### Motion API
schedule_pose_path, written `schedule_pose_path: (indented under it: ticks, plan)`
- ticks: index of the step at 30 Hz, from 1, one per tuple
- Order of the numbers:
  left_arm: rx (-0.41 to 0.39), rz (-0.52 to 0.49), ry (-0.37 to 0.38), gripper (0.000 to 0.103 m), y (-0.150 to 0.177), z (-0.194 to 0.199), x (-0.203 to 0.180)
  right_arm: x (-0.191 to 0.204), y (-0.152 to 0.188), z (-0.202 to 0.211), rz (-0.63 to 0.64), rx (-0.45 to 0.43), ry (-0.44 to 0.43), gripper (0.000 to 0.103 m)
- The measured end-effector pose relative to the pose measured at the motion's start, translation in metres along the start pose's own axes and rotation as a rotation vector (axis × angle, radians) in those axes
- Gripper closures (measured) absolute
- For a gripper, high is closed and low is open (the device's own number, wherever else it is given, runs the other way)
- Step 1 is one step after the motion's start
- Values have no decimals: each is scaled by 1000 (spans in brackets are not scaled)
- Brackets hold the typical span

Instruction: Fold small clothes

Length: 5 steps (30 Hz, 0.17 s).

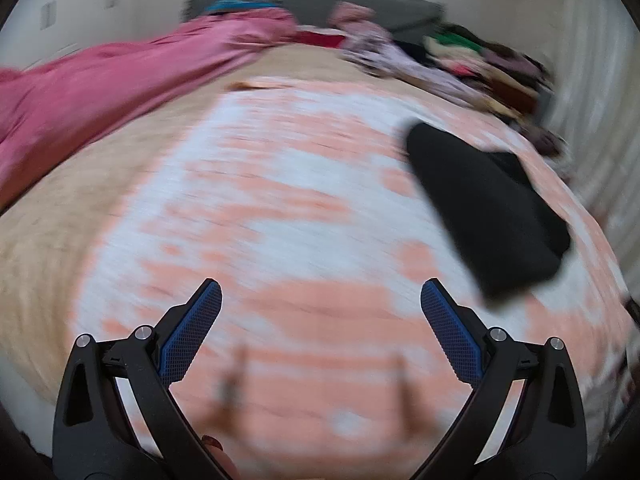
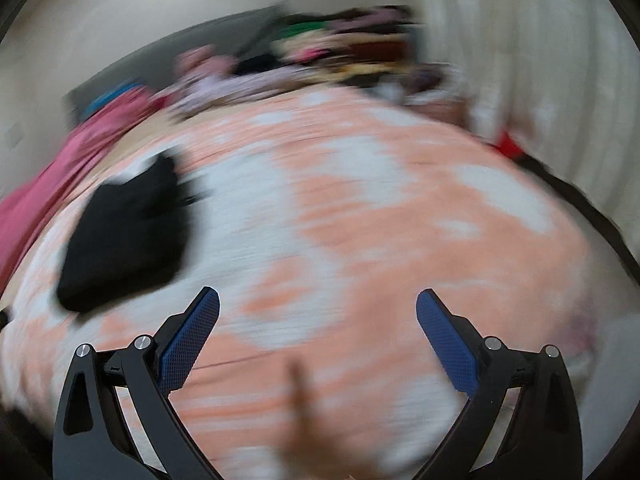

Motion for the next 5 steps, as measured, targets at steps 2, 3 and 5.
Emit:
schedule_pose_path:
  ticks: [2,3,5]
  plan:
    - [1,43,-96,10,-16,-15,49,-67,-2,0,-74,-15,153,5]
    - [1,54,-141,10,-22,-20,71,-109,-1,2,-106,-23,257,5]
    - [13,63,-226,10,-35,-33,114,-151,1,7,-124,-24,365,5]
Point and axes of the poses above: each gripper's, at about its wrist camera, not at the fingertips, and z roughly against the way its jaws point, x to its left, y to its underside, the point moved 7 cm from there along -z, roughly the way its jaws point, and after that the axes turned 5 degrees about -x, right-handed, at the moved point
